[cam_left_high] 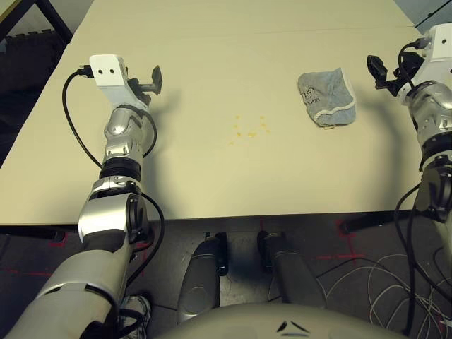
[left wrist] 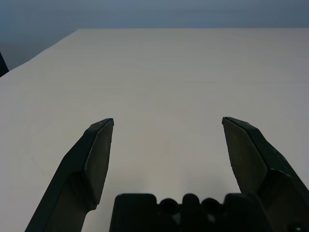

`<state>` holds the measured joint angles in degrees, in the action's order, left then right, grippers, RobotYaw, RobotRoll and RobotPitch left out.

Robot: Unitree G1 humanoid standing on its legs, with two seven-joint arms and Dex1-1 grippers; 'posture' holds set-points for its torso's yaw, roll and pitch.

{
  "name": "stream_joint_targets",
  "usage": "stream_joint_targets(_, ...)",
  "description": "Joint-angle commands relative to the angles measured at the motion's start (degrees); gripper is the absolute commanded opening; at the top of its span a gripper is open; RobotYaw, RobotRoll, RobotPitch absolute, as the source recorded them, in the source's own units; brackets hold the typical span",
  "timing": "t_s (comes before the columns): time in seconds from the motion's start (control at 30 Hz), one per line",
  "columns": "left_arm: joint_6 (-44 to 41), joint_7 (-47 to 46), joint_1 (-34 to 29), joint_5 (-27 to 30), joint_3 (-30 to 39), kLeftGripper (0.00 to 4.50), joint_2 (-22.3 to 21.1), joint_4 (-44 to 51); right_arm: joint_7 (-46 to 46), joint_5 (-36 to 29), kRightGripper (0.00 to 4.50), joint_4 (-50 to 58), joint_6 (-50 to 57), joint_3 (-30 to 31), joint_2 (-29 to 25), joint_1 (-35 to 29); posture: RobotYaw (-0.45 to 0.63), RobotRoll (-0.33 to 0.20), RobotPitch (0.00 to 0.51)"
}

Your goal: Wipe the water off the table with a rag.

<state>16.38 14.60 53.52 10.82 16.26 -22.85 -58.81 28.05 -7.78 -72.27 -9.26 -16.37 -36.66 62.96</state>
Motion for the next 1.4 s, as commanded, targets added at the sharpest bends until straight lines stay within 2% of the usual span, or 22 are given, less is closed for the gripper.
stream_joint_targets(0.03,-0.57,0.31,-0.75,-0.45,-0.49,4.50,-0.01,0.68,0.37,0.37,4.47,-0.66,0.59,-0.15,-1.15,-0.60,-0.09,0.000,0.271)
stream_joint_targets(0.23,-0.95,2.16,0.67,-0.36,-1.48,4.50,1.01,0.28,1.55,0.25,4.47,-0.53,2.23,-0.15,-2.10,-0.06,-0.09,0.000,0.268)
stream_joint_targets(0.33,-3.35,7.70,2.42,0.05,-2.47,4.50,-0.57,0.75,3.20,-0.70,4.47,-0.80,6.89,-0.79,-2.84,1.95,-0.08,0.000,0.265)
stream_joint_targets(0.4,-6.26,13.17,3.77,0.99,-2.86,4.50,-1.77,1.35,4.46,-1.38,4.47,-1.29,12.47,-1.21,-3.61,3.65,-0.07,0.000,0.262)
stream_joint_targets(0.6,-21.80,41.00,7.34,3.17,-8.66,4.50,-8.69,8.28,14.74,-0.97,4.47,-3.40,35.77,0.52,-7.85,9.46,-0.05,0.000,0.255)
stream_joint_targets(0.73,-30.90,51.16,10.23,4.37,-10.37,4.50,-12.86,11.05,19.54,-0.36,4.47,-3.66,44.98,1.46,-9.05,12.39,-0.04,0.000,0.251)
stream_joint_targets(0.87,-37.48,59.28,11.58,4.30,-12.90,4.50,-15.71,13.99,22.83,1.03,4.47,-3.94,49.44,3.20,-8.29,13.39,-0.02,0.000,0.248)
stream_joint_targets(1.03,-45.93,67.84,8.54,4.91,-17.18,4.50,-19.11,23.15,23.76,2.89,4.47,-4.26,50.79,5.17,-6.44,12.04,0.01,0.000,0.252)
stream_joint_targets(1.17,-50.91,70.26,5.35,5.86,-18.85,4.50,-21.52,30.67,23.68,4.61,4.47,-4.51,50.27,6.65,-4.67,10.10,0.04,0.000,0.260)
stream_joint_targets(1.4,-55.06,71.11,1.55,7.28,-18.95,4.50,-23.85,37.73,21.91,5.36,4.47,-4.81,49.19,6.55,-2.38,7.99,0.07,0.000,0.272)
